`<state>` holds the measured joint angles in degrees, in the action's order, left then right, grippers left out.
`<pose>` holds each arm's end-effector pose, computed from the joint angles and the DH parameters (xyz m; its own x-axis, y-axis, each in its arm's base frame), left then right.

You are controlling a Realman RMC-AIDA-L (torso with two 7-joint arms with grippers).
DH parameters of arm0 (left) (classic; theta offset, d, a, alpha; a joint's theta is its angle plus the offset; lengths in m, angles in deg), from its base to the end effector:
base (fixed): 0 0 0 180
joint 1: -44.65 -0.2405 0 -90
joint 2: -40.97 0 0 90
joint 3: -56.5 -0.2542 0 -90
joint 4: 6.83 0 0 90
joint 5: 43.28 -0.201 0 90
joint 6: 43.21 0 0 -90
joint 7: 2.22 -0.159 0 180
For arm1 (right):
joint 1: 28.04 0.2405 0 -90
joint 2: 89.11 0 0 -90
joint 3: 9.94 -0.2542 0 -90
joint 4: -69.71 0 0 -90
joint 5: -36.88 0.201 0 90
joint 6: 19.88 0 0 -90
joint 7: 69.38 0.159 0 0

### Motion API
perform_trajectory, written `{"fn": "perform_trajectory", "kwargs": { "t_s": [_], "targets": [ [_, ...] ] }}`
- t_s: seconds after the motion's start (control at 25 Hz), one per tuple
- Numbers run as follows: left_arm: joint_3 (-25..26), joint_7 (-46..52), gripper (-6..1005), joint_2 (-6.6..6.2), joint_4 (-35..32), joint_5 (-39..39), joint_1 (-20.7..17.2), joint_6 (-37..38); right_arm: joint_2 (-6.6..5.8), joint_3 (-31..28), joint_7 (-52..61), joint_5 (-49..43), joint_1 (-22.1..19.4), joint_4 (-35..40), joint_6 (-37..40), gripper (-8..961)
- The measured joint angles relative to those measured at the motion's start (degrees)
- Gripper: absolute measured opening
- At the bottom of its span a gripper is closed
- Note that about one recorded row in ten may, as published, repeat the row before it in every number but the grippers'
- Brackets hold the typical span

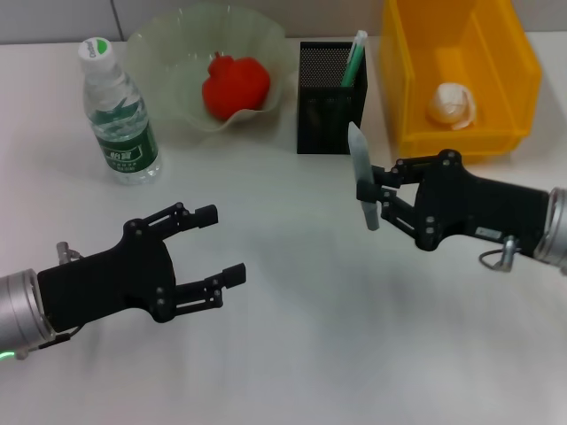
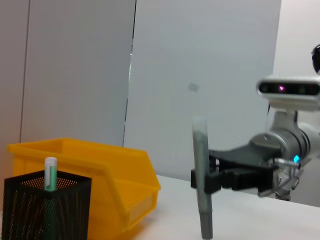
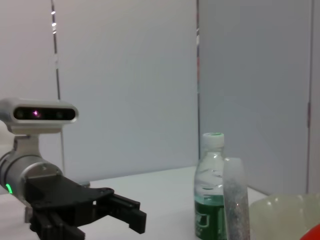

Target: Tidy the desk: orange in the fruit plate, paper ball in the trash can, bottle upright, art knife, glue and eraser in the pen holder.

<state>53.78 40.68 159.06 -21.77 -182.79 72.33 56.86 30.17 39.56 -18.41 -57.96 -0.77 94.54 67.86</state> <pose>-0.2764 0.2559 -0.0387 0.7311 0.1246 0.6708 0.3364 -0.9212 -0.1955 0.2429 0.3049 -0.0412 0.7796 -0.0374 -0.6251 -0.2675 -0.9224 -0.2784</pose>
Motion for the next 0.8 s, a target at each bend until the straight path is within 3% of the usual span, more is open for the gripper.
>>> {"fn": "perform_trajectory", "kwargs": {
  "t_s": [0.16,0.8],
  "targets": [
    [0.0,0.0,842,0.03,0.0,0.3,-0.1,0.0,0.13,-4.5,-10.3,0.5,2.2,-10.4,-2.0,132],
    [0.0,0.0,842,0.12,0.0,0.6,-0.4,-0.2,0.25,-4.8,-11.2,1.8,2.9,-11.8,-2.0,132]
  ]
}}
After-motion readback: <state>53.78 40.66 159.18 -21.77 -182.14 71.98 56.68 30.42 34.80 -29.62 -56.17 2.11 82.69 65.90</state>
